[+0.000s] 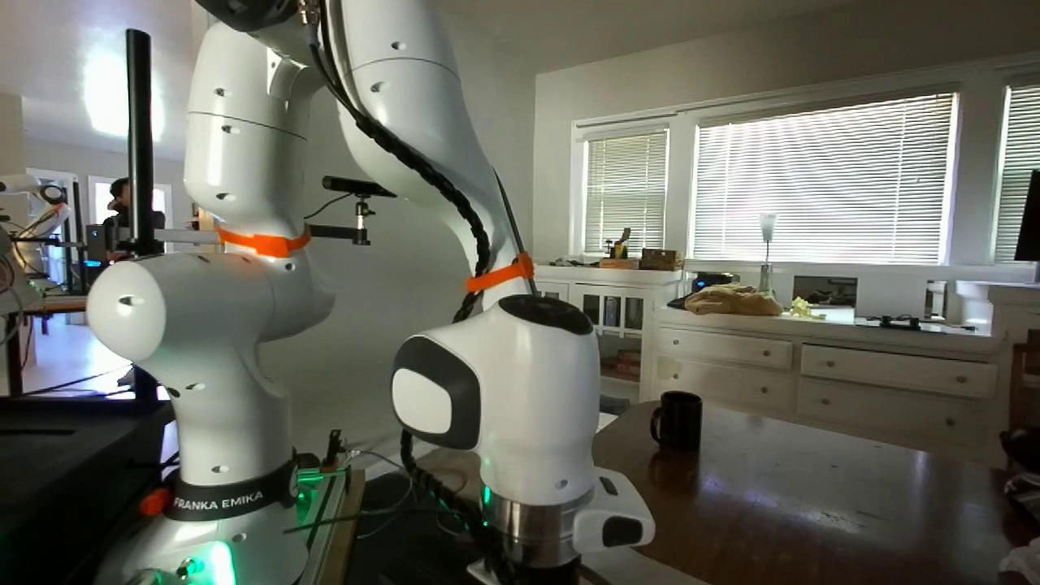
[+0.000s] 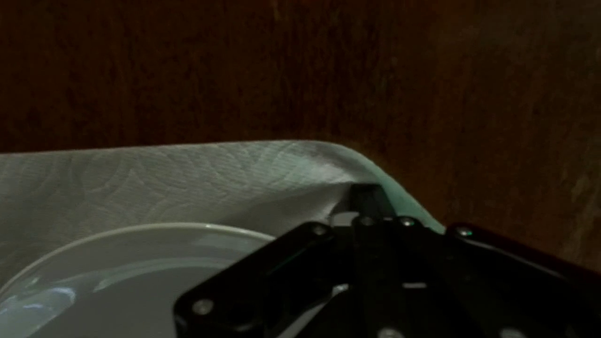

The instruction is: Turn the plate to the right

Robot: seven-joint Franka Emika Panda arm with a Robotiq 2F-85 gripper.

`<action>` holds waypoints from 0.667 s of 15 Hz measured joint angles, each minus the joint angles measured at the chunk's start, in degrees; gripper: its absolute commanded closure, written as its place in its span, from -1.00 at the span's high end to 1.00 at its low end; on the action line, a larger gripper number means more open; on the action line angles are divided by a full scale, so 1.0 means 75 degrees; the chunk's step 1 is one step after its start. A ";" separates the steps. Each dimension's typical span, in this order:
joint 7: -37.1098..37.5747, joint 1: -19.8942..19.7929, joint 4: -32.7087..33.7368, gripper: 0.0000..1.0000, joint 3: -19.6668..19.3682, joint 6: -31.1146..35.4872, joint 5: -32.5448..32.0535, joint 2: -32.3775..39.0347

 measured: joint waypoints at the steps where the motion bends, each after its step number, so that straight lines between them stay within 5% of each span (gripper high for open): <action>1: -0.0324 -0.0022 -0.0003 -1.00 -0.0004 -0.0095 -0.0006 -0.0019; 10: -0.1586 0.0292 -0.0003 -1.00 -0.0716 -0.0937 -0.0783 -0.0139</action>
